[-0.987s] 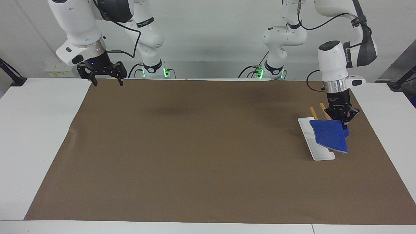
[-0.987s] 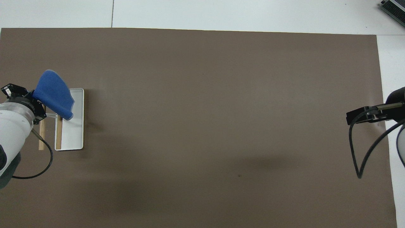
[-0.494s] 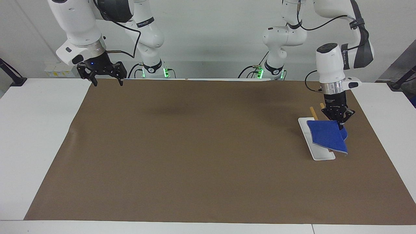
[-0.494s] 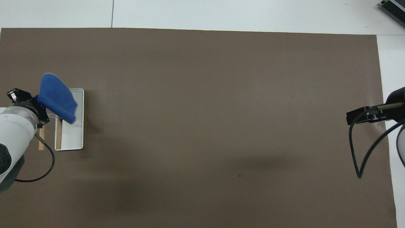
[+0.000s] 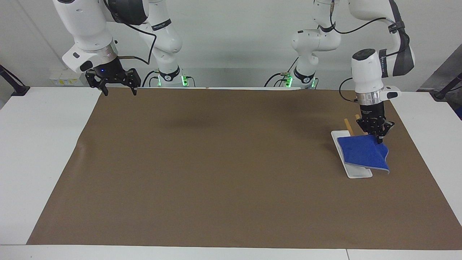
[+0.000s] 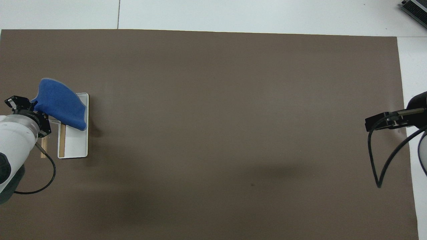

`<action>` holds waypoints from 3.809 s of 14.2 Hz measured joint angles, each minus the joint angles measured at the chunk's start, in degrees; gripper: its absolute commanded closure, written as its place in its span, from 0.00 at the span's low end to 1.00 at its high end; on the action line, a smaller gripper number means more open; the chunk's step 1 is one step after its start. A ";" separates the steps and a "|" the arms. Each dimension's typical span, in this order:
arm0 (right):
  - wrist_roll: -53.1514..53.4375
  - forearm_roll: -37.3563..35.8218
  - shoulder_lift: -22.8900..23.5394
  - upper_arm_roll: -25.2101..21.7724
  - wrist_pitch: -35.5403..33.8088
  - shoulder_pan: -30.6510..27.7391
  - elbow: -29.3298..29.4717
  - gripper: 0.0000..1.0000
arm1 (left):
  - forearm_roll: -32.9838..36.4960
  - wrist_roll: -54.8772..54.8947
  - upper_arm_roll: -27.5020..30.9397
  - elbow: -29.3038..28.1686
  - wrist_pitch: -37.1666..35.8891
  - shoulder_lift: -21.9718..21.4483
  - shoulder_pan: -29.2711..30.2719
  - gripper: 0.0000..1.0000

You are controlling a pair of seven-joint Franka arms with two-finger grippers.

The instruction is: Right arm passes towel to left arm to hang

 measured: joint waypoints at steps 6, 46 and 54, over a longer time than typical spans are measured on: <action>0.00 0.00 0.00 0.00 0.00 0.00 0.00 0.00 | 0.00 2.12 0.02 0.62 -0.64 -0.69 0.01 0.00; 0.00 0.00 0.00 0.00 0.00 0.00 0.00 0.00 | -12.05 82.91 -10.62 18.76 -8.04 2.07 -0.78 0.00; 0.00 0.00 0.00 0.00 0.00 0.00 0.00 0.00 | -37.88 126.58 -11.00 28.49 -31.43 2.11 -1.24 0.00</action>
